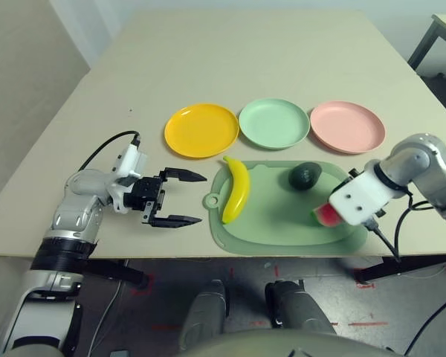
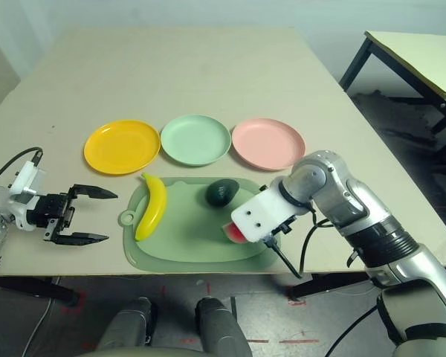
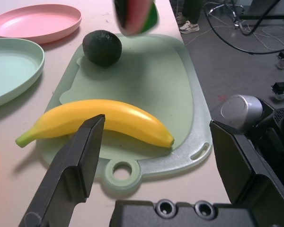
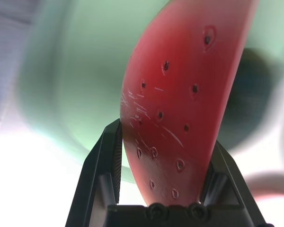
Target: Place the fruits into color-matched plates.
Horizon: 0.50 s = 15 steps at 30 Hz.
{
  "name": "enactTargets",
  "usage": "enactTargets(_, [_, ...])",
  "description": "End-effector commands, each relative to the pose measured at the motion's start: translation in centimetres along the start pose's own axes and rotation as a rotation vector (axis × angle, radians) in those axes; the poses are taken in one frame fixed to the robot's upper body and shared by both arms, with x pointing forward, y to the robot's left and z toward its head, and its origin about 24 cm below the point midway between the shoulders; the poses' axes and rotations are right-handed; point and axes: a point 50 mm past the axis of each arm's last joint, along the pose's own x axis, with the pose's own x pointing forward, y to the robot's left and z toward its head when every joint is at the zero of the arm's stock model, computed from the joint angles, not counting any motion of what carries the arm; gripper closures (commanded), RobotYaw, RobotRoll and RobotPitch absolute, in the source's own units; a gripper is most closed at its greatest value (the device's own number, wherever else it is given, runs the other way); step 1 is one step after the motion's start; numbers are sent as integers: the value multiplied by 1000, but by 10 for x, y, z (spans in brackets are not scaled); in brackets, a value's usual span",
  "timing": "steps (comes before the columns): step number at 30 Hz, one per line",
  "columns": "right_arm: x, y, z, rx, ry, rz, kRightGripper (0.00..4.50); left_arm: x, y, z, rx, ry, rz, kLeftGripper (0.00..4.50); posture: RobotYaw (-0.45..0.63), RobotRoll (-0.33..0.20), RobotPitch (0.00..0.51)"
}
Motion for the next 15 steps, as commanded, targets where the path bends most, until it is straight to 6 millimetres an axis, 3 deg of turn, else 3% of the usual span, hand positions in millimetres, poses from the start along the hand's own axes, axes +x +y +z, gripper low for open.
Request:
enactTargets(1, [-7, -20, -11, 62, -2, -56, 2419, 5, 10, 2, -22, 7, 88, 0, -27, 0, 119])
enactTargets(8, [-15, -52, -59, 153, 184, -172, 2419, 21, 37, 17, -43, 58, 383, 0, -5, 0, 117])
enactTargets(15, [-5, -51, -91, 207, 374, -173, 2419, 30, 44, 47, -73, 4, 489, 0, 40, 0, 118])
